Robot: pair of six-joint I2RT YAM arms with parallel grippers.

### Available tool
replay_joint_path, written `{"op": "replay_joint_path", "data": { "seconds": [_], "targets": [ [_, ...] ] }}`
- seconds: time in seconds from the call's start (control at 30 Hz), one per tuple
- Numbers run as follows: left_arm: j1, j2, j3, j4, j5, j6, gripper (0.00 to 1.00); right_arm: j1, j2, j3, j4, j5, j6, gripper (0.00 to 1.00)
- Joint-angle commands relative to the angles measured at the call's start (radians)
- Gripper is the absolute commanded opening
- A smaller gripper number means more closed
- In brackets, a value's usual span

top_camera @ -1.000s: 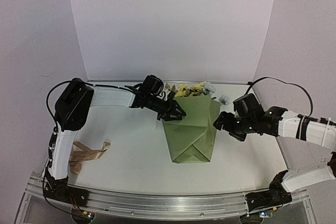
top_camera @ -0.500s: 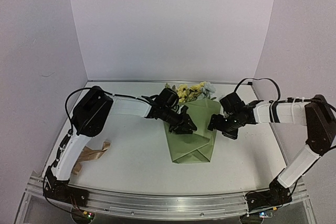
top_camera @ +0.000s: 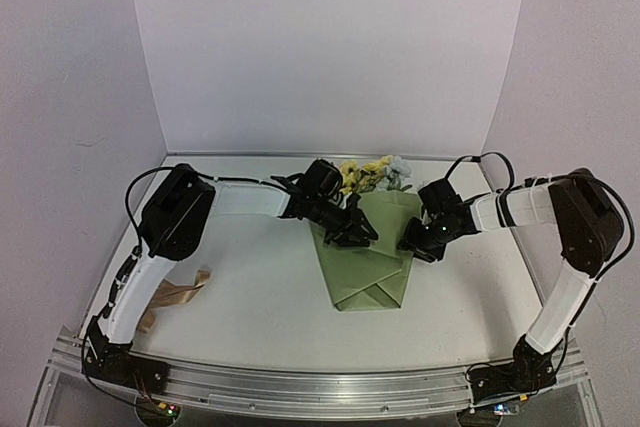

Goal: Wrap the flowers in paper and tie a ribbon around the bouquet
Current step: Adjust the folded bouquet at the center of the board.

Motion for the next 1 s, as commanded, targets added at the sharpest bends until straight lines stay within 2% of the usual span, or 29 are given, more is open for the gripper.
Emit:
{"op": "replay_joint_path", "data": {
  "seconds": [0.0,0.13,0.23,0.4,0.6,0.8,0.97],
  "targets": [
    [0.019,0.001,0.074,-0.029,-0.004,0.028,0.3,-0.005,0.034,0.022,0.068,0.014,0.046,0.29],
    [0.06,-0.046,0.056,-0.035,-0.008,0.045,0.3,-0.005,0.039,0.039,0.071,0.072,0.073,0.1],
    [0.094,-0.089,0.028,-0.044,-0.012,0.061,0.3,-0.008,0.052,0.063,0.071,0.119,0.097,0.01],
    [0.15,-0.185,-0.065,-0.044,-0.031,0.089,0.3,-0.026,0.098,0.13,0.056,0.178,0.109,0.0],
    [0.215,-0.321,-0.244,-0.018,-0.049,0.106,0.3,-0.087,0.149,0.223,0.021,0.207,0.103,0.0],
    [0.254,-0.437,-0.401,-0.011,-0.075,0.129,0.3,-0.118,0.216,0.337,-0.029,0.132,0.068,0.0],
    [0.267,-0.529,-0.51,-0.013,-0.143,0.127,0.29,-0.116,0.185,0.289,-0.026,0.092,0.084,0.0]
  ]
}}
